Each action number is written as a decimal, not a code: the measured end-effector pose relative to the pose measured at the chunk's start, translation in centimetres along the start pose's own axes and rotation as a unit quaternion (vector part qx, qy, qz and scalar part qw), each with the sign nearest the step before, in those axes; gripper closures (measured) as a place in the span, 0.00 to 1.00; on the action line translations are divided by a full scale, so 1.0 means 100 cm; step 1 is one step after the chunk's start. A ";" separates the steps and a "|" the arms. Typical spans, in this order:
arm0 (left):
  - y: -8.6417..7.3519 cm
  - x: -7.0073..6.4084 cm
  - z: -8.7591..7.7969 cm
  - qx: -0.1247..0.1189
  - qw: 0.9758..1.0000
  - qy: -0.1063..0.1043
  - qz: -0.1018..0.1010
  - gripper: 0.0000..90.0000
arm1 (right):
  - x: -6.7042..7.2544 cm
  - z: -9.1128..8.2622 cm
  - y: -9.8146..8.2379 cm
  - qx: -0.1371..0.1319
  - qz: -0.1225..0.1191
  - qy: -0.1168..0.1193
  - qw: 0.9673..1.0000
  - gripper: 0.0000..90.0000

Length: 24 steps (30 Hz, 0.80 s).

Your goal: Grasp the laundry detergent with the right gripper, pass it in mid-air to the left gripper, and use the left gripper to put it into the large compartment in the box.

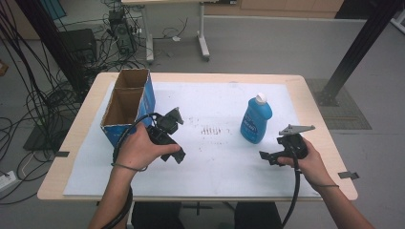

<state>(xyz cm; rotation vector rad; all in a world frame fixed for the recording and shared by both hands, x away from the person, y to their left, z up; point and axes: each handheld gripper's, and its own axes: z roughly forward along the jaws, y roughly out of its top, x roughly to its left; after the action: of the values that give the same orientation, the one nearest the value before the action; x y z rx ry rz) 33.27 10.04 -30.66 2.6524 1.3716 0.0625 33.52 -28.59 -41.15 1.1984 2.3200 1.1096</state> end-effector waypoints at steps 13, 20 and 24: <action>-0.002 -0.004 -0.002 -0.009 1.000 -0.011 0.002 0.10 | -0.002 0.003 -0.010 -0.085 0.011 0.002 0.996 0.06; -0.002 -0.004 -0.002 -0.015 1.000 -0.014 0.003 0.10 | -0.003 0.003 -0.013 -0.120 0.019 0.007 0.993 0.06; -0.003 -0.003 -0.002 -0.019 1.000 -0.016 0.000 0.10 | -0.007 0.005 -0.012 -0.149 0.031 0.013 0.988 0.05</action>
<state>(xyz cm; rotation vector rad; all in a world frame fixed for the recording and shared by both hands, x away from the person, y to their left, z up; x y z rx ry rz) 32.83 9.95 -30.46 2.6113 1.3480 0.0448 33.54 -29.31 -42.49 1.1529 2.0537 1.4414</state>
